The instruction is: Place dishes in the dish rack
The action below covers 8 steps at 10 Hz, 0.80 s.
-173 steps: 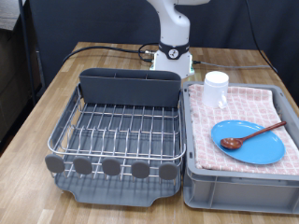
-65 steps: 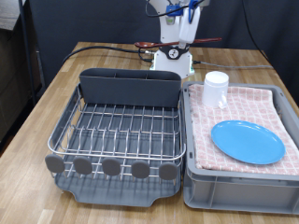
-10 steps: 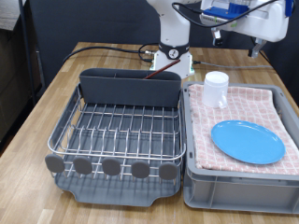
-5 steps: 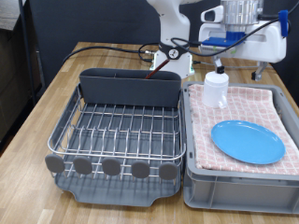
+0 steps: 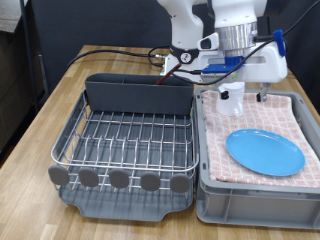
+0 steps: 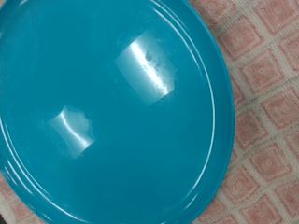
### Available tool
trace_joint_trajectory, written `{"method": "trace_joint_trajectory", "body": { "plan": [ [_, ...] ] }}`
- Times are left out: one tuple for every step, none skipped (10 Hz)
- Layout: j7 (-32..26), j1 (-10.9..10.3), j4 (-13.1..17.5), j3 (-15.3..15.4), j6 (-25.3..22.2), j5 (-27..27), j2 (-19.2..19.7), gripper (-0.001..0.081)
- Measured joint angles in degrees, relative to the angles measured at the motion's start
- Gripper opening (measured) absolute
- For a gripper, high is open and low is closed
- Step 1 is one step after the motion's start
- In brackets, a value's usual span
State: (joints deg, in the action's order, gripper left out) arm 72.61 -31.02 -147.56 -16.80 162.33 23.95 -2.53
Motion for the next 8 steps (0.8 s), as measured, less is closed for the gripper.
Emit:
{"method": "trace_joint_trajectory", "body": {
  "plan": [
    [-3.72, -0.06, 0.26, -0.03, 0.01, 1.81, 0.6, 0.0802],
    [-2.72, -0.04, 0.26, -0.03, 0.0, 1.64, 0.6, 0.0802],
    [-5.59, -0.15, 0.26, 0.23, 0.14, 5.28, 0.64, 0.0802],
    [-11.89, -0.38, 0.4, 0.68, 0.82, 12.08, 1.01, 0.0802],
    [-17.52, -0.47, 0.83, 1.22, 1.39, 17.96, 1.85, 0.0802],
    [-21.0, -0.51, 1.34, 1.7, 1.96, 21.59, 2.95, 0.0802],
    [-23.01, -0.51, 1.89, 2.15, 2.23, 23.78, 4.07, 0.0802],
    [-23.96, -0.51, 2.4, 2.58, 2.44, 25.19, 5.15, 0.0802]
  ]
}}
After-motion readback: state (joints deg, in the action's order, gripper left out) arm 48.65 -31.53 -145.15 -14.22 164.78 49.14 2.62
